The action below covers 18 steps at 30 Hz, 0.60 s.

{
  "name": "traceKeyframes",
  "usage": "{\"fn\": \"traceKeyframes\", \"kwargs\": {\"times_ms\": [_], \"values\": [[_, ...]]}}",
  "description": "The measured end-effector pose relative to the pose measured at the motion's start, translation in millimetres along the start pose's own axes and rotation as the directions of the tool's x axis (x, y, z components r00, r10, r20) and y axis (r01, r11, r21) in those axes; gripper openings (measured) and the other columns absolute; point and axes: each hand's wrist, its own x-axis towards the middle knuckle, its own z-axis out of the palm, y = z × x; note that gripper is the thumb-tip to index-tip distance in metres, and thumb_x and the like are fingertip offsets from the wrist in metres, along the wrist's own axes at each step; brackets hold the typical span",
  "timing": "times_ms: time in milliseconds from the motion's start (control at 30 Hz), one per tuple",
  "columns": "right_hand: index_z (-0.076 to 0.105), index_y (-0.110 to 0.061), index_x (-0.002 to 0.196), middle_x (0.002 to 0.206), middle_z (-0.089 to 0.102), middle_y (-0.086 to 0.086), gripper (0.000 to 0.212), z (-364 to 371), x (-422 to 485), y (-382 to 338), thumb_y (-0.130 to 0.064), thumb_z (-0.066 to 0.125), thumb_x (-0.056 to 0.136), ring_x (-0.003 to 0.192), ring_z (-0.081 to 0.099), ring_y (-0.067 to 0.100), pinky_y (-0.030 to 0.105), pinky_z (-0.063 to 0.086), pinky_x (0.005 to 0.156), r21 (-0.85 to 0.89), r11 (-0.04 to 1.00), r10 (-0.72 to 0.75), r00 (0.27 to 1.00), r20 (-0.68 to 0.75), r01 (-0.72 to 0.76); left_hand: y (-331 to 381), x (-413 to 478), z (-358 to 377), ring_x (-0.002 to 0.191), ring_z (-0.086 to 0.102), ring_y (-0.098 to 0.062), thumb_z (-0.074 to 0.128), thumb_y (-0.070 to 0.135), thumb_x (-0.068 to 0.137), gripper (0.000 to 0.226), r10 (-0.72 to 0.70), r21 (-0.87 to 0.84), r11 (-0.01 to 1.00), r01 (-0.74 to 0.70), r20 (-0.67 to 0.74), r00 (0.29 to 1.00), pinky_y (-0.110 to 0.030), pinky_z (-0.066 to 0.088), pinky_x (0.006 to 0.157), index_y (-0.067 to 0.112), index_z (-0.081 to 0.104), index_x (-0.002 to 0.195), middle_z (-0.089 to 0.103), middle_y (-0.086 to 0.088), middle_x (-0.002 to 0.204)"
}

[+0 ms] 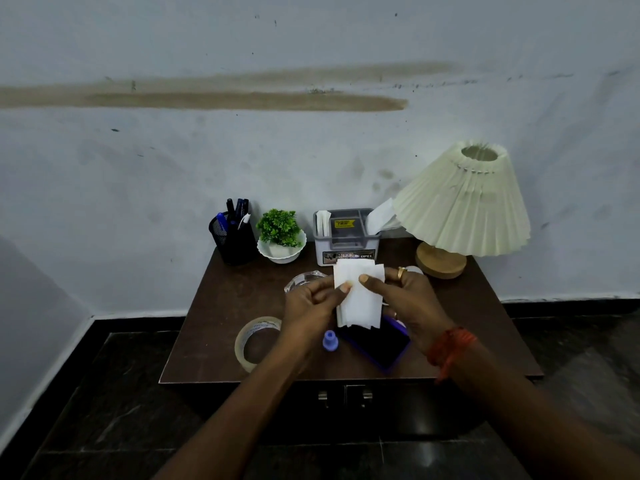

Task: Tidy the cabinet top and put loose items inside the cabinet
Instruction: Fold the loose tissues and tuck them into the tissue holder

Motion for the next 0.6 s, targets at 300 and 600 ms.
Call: {"fn": "traceKeyframes", "kwargs": {"times_ms": [300,600], "values": [[0.073,-0.007,0.103,0.095,0.075,0.008,0.028,-9,35,-37,-0.017,0.077,0.077,0.088,0.072,0.018,0.039,0.058,0.083,-0.304,0.920,-0.250,0.968,0.037,0.249,40,52,6,0.081,0.073,-0.026,0.076,0.012,0.080,0.024,0.216,0.295,0.930,-0.219,0.041,0.976,-0.037,0.061,0.071,-0.003,0.073,0.098,0.075,-0.018,0.088],[0.074,-0.020,0.100,0.096,0.074,-0.001,0.027,-1,79,-89,-0.034,0.073,0.076,0.093,0.068,0.015,0.021,0.046,0.080,-0.760,0.518,-0.501,0.859,0.104,0.393,63,112,9,0.079,0.073,-0.027,0.085,0.027,0.069,0.026,0.346,0.454,0.833,-0.317,0.021,0.938,-0.051,0.059,0.071,0.006,0.075,0.080,0.075,-0.010,0.080]]}}
